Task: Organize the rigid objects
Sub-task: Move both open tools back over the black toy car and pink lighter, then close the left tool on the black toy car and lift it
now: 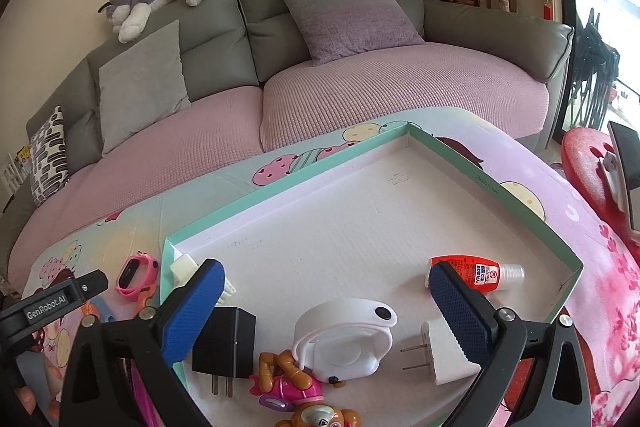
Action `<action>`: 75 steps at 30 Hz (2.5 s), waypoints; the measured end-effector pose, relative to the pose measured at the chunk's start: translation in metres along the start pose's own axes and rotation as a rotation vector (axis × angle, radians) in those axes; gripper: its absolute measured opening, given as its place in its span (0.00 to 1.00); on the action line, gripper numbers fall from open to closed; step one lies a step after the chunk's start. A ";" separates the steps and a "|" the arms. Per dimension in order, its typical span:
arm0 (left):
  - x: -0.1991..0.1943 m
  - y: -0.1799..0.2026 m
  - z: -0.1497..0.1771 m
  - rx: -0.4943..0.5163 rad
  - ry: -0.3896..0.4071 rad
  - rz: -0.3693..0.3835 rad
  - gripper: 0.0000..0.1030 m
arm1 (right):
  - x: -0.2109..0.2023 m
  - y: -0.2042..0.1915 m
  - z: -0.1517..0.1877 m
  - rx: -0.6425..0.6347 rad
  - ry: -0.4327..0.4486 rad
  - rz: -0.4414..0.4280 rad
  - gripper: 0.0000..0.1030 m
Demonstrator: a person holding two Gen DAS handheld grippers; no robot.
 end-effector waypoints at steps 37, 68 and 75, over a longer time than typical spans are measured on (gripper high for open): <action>0.003 -0.052 0.066 -0.035 -0.186 -0.008 0.87 | 0.005 -0.091 0.035 -0.209 -0.155 -0.144 1.00; 0.004 -0.024 0.078 0.041 -0.212 0.127 0.32 | 0.019 -0.094 0.042 -0.240 -0.193 -0.098 1.00; 0.005 -0.027 0.078 0.041 -0.211 0.124 0.31 | 0.020 -0.098 0.045 -0.253 -0.198 -0.099 1.00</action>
Point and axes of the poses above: each gripper's, at about its wrist camera, not at the fingertips, and x roughly the way its jaws point, y to its right, z to its underside, the point moved 2 cm from there along x, roughly the way its jaws point, and after that the axes turned 7 degrees about -y, right-handed, at the moved point
